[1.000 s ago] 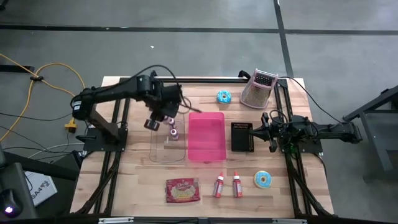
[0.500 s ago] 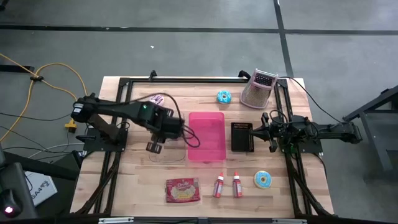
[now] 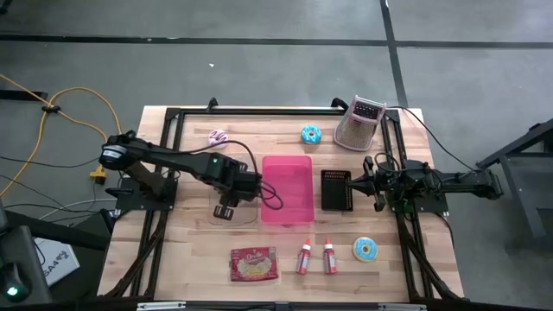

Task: Pick & Place Food Item
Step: Put the red food coloring bottle into the transparent bin

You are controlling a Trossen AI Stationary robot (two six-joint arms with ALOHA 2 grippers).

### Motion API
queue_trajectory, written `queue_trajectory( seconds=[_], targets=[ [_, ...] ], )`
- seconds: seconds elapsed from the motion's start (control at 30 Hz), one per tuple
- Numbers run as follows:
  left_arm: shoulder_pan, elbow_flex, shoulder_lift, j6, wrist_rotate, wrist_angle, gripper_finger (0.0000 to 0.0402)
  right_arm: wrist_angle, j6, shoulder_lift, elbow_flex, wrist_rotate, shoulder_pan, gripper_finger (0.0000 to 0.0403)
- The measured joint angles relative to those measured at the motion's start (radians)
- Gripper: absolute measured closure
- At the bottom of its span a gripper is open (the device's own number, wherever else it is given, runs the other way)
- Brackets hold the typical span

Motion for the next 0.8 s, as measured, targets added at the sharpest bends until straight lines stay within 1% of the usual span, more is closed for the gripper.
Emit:
queue_trajectory(
  seconds=[0.17, 0.3, 0.53, 0.8],
  targets=[
    [0.014, -0.070, 0.000, 0.033, 0.018, 0.087, 0.0281, 0.000, 0.000, 0.000, 0.000, 0.000, 0.000, 0.0401],
    [0.030, -0.091, 0.001, 0.052, 0.023, 0.122, 0.0280, 0.000, 0.000, 0.000, 0.000, 0.000, 0.000, 0.0401],
    [0.052, -0.124, 0.008, 0.061, 0.041, 0.151, 0.0279, 0.000, 0.000, 0.000, 0.000, 0.000, 0.000, 0.0401],
    [0.053, -0.141, 0.008, 0.046, 0.064, 0.154, 0.0278, 0.000, 0.000, 0.000, 0.000, 0.000, 0.000, 0.0401]
  ],
)
